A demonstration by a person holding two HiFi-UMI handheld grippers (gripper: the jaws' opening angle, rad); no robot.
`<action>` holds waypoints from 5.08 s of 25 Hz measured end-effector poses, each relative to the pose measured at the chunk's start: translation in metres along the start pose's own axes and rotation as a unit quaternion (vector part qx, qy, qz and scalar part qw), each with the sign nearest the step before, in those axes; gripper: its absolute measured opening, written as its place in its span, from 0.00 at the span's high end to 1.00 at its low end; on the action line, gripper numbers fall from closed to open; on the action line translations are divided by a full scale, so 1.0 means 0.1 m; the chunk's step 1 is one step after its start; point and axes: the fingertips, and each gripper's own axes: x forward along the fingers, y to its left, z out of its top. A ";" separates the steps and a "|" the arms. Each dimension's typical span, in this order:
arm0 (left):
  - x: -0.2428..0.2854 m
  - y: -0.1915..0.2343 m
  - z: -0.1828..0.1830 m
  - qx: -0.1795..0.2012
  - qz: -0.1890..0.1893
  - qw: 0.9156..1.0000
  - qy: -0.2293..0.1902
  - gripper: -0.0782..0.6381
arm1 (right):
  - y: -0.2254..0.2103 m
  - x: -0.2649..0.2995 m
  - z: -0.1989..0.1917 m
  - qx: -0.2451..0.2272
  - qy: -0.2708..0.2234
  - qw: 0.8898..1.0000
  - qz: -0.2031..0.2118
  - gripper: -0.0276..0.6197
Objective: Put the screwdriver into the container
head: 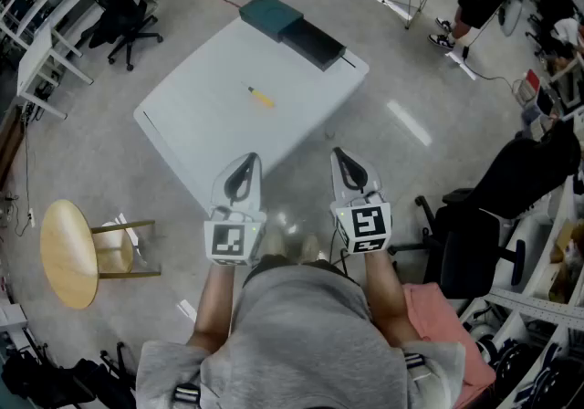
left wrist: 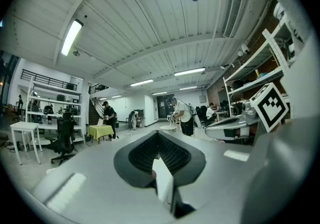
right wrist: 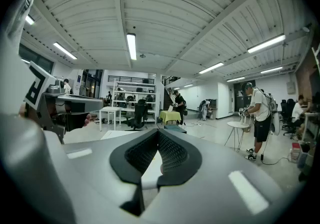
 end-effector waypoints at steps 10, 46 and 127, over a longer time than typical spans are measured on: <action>0.02 -0.13 -0.08 -0.001 0.019 1.000 0.003 0.87 | -0.06 -0.02 -0.10 -0.001 0.007 1.000 0.027 0.95; 1.68 1.78 -0.93 -0.073 0.096 0.989 0.086 0.87 | 0.21 2.98 -0.34 -0.009 0.128 0.977 0.168 0.95; 2.01 2.08 -1.30 -0.093 0.078 0.988 0.099 0.87 | 0.06 3.47 -0.72 0.009 0.256 0.956 0.147 0.84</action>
